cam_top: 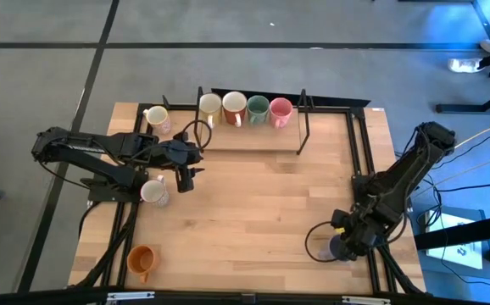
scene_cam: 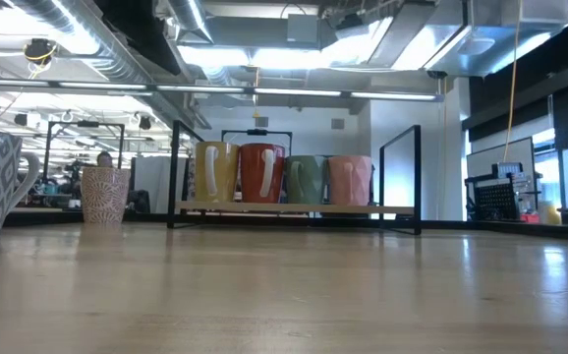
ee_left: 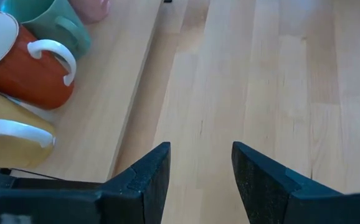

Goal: Place coffee mugs
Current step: Put the purple mug on the shelf

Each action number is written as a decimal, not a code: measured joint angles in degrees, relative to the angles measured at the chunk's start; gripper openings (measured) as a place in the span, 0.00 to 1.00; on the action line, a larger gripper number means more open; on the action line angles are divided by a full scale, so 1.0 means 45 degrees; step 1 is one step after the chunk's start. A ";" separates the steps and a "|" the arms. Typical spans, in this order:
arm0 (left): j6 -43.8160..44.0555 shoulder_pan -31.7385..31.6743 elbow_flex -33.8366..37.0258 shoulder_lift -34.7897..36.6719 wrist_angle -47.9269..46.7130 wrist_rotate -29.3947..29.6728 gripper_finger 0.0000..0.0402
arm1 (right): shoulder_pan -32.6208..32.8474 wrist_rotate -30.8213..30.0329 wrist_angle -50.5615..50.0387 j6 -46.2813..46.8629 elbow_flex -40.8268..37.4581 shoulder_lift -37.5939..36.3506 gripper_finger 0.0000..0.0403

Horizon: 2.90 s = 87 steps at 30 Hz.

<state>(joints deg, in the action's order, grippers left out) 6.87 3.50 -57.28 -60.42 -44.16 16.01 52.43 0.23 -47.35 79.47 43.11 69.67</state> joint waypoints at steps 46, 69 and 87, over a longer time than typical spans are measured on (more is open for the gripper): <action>0.0029 0.0002 -0.0010 0.0005 -0.0058 0.0000 0.41 | -1.6821 -0.0665 -0.3808 -2.5790 1.1140 0.6852 0.01; 0.0102 -0.0001 -0.0010 0.0005 0.0044 0.0243 0.41 | -1.8569 -0.0769 -0.3146 -2.9441 1.0978 0.8077 0.04; 0.0102 -0.0002 -0.0010 0.0003 0.0029 -0.0121 0.41 | -1.8565 -0.2165 -0.3467 -2.9012 1.1903 0.8041 0.34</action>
<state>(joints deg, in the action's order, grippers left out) 7.33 3.49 -57.32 -60.41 -44.03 15.46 -31.11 -9.51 -62.96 -51.08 96.67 105.85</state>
